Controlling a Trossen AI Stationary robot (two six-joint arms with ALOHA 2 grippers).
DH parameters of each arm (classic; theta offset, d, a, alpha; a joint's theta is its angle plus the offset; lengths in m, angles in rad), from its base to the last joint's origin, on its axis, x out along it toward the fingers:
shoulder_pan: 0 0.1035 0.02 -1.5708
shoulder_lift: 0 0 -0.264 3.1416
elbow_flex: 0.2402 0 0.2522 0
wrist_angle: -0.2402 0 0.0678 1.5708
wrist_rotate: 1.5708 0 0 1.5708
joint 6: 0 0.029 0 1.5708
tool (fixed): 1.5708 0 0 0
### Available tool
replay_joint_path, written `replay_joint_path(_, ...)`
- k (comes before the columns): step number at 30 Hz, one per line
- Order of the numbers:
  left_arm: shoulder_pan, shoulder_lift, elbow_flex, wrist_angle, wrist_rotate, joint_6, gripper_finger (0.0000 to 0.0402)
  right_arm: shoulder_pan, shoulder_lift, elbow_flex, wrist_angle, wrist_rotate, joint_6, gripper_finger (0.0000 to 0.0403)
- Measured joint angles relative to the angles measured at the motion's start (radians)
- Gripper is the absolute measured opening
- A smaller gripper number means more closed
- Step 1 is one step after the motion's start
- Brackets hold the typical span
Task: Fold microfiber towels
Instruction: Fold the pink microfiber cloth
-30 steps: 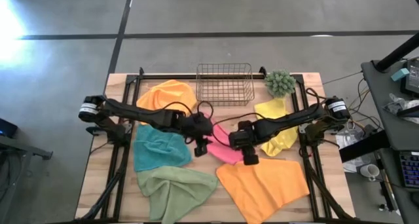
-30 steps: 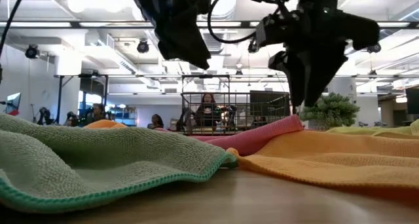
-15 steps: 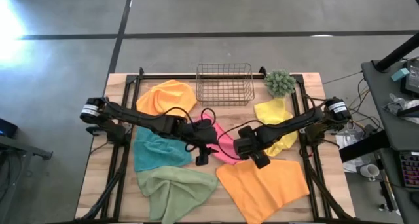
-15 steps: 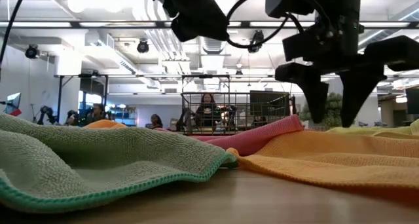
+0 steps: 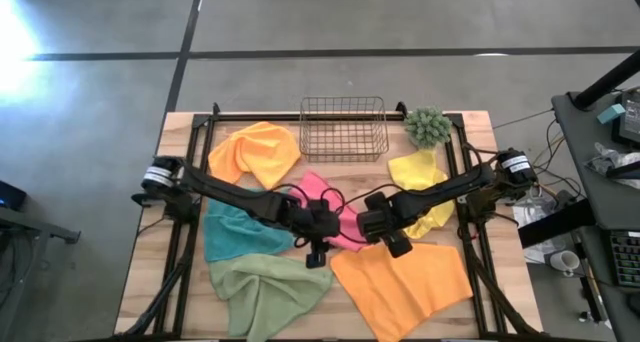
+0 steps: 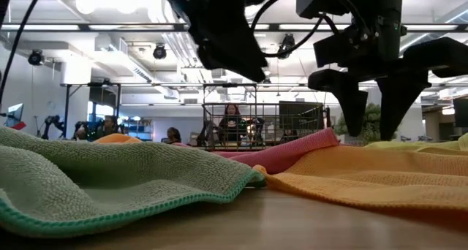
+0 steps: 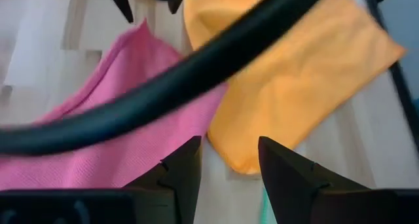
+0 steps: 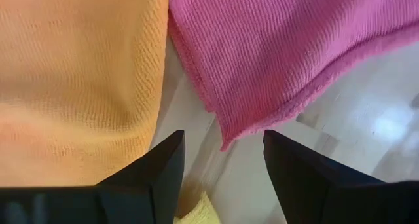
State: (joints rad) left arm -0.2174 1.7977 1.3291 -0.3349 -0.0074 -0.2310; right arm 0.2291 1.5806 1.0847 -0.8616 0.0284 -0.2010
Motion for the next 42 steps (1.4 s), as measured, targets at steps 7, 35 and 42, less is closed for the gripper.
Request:
replay_joint_path(7,-0.01,0.079,0.067,0.01,-0.002,0.0,0.0136,0.0,-0.065,0.0,-0.026,0.0,0.076,0.0197)
replay_joint_path(35,-0.005,0.3,0.164,0.019,-0.062,0.137,0.0136,0.011,-0.106,-0.218,0.385,-0.009,-0.032,0.0162)
replay_joint_path(42,0.015,0.312,0.137,0.013,-0.091,0.133,0.0136,0.011,-0.105,-0.309,0.47,-0.01,-0.061,0.016)
